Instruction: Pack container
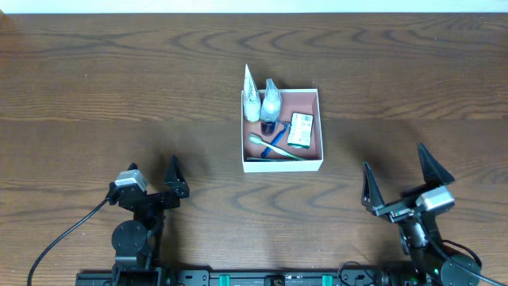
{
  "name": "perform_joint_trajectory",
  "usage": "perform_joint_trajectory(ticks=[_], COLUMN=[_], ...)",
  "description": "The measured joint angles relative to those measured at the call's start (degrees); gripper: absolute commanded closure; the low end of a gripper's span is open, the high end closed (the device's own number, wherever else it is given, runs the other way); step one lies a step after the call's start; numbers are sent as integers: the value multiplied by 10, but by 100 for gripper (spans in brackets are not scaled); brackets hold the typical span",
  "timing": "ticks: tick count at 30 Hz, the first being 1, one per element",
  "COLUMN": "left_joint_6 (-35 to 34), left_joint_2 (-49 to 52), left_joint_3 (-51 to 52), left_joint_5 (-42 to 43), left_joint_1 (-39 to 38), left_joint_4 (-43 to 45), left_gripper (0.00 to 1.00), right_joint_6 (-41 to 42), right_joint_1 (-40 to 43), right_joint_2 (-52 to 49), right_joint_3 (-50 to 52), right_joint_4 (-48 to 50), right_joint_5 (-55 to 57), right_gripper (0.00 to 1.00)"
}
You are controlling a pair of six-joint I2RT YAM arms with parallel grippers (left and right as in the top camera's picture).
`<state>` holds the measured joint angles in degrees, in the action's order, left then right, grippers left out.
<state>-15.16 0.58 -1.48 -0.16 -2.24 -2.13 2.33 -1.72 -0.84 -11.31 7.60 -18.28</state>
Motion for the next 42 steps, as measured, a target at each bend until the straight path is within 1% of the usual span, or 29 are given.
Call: perform_joint_trajectory(ticks=[4, 8, 11, 17, 27, 42], left_joint_6=[0, 0, 0, 0, 0, 0], left_joint_2=[0, 0, 0, 0, 0, 0], left_joint_3=[0, 0, 0, 0, 0, 0], left_joint_5=[0, 0, 0, 0, 0, 0], left_joint_1=[0, 0, 0, 0, 0, 0], left_joint_4=[0, 0, 0, 0, 0, 0], left_gripper=[2, 2, 2, 2, 2, 2], right_joint_6=[14, 50, 56, 55, 50, 14], right_joint_1=[0, 0, 0, 0, -1, -1], right_joint_2=[0, 0, 0, 0, 1, 2], right_joint_3=[24, 58, 78, 99, 109, 109], right_joint_4=[7, 7, 5, -2, -110, -110], right_joint_5=[8, 42, 60, 82, 106, 108], right_gripper=[1, 1, 1, 1, 1, 1])
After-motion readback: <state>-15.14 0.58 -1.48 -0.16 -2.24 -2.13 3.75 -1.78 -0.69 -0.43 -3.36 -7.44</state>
